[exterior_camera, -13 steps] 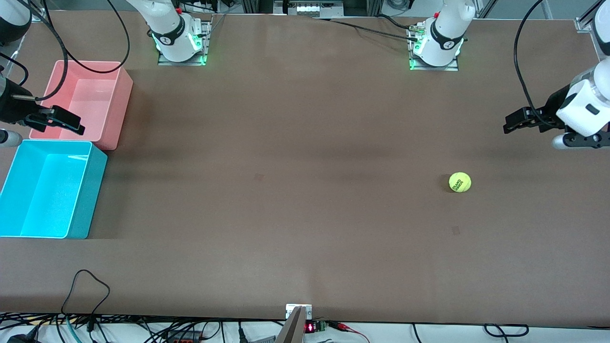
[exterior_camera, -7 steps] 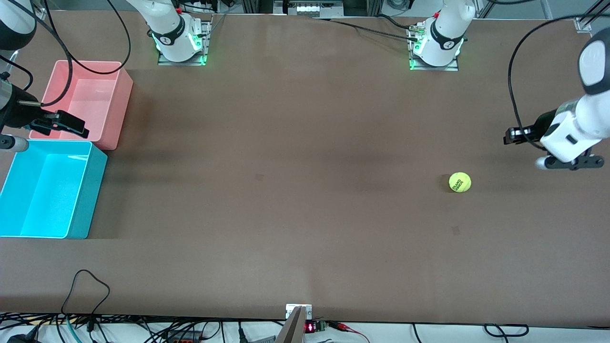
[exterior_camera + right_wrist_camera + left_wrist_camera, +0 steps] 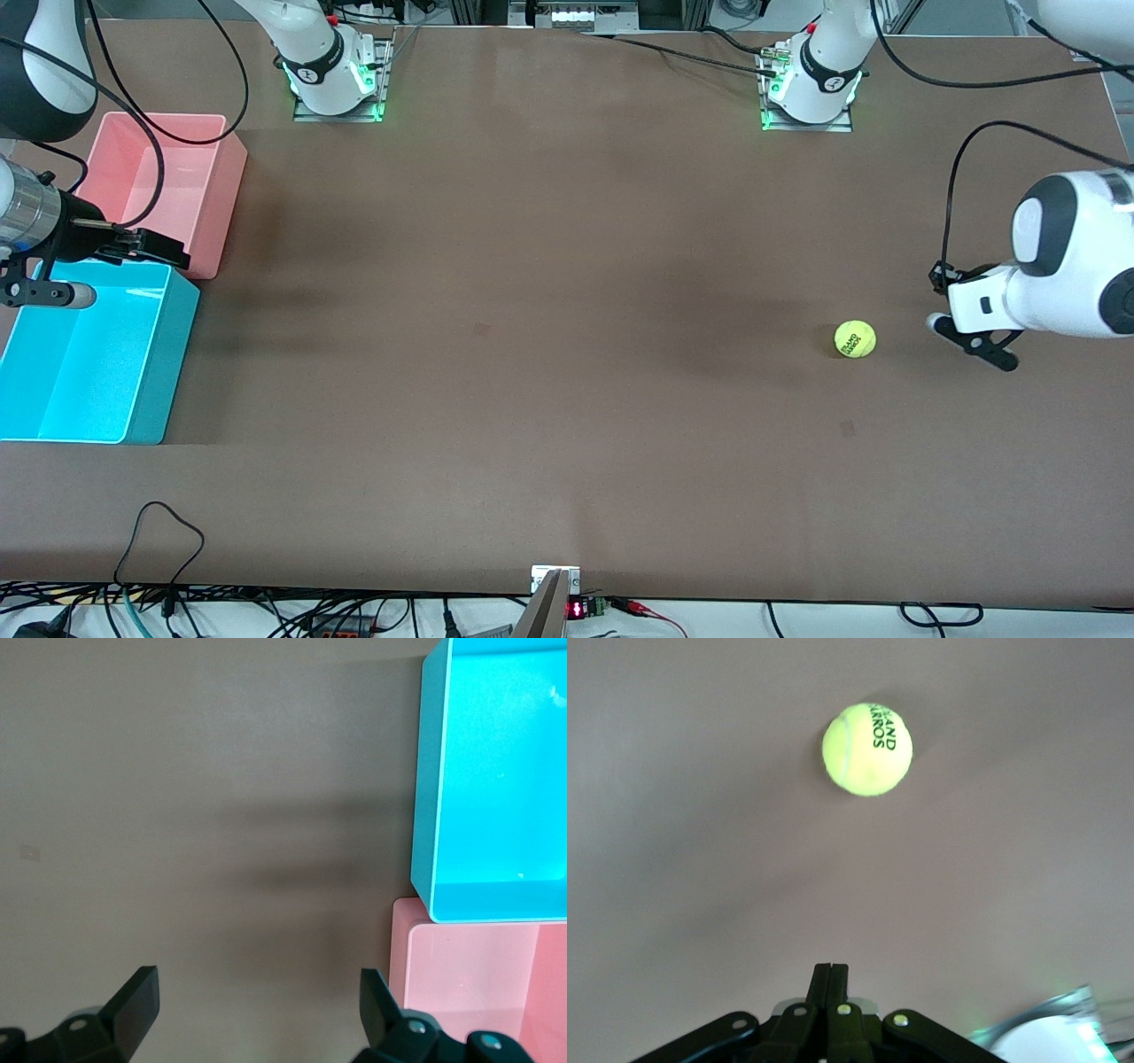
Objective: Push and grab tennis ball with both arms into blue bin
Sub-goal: 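Lower the left gripper beside the tennis ball, then push the tennis ball with the left gripper toward the right gripper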
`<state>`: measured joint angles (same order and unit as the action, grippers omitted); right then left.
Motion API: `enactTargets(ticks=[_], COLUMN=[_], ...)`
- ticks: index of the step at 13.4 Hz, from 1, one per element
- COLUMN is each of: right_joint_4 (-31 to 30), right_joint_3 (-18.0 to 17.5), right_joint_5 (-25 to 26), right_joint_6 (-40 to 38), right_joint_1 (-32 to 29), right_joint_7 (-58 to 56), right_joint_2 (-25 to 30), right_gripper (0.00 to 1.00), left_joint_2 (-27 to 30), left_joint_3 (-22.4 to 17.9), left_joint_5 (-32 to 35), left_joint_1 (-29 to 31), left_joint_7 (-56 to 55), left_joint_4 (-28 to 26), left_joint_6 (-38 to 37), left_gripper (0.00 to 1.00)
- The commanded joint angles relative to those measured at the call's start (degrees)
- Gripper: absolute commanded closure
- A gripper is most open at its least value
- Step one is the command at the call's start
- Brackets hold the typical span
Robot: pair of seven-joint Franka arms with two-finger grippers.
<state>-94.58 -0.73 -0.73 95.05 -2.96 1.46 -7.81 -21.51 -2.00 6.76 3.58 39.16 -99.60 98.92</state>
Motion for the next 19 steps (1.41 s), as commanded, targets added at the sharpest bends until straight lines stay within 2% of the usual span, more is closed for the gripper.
enactTargets(ticks=[1,5,10,13,16,19], right_joint_4=[0.8,1.2,1.2,1.2,1.2,1.2], right_joint_3=[-0.2,-0.3,-0.4,-0.5,-0.4,-0.5], right_joint_5=[0.0,0.3,2.0,2.0,2.0,2.0], right_joint_6=[-1.1,-1.6,-1.5,-1.5,-1.6,-1.6], right_joint_1=[0.0,-0.5,-0.1,-0.1,-0.2,0.0], right_joint_7=[-0.1,-0.2,-0.6,-0.8,-0.8,-0.8], right_joint_2=[0.3,0.3,0.3,-0.1,-0.2,-0.4], right_gripper=[0.00,0.00,0.00,0.00,0.00,0.00], left_joint_2=[-3.2,-4.3,-7.4,-7.5,-7.6,-7.9], left_joint_3=[0.2,0.2,0.3,2.7,3.3,8.1], left_joint_5=[1.2,1.1,0.4,0.2,0.2,0.2], left_joint_1=[1.9,3.9,4.8,6.9,6.9,5.6], left_joint_7=[12.0,32.4,46.0,48.2,48.7,44.2], left_joint_4=[0.4,-7.0,-7.8,-8.8,-11.7,-12.0], left_joint_6=[4.0,20.1,28.4,28.8,32.6,32.1], left_gripper=[1.00,1.00,1.00,1.00,1.00,1.00])
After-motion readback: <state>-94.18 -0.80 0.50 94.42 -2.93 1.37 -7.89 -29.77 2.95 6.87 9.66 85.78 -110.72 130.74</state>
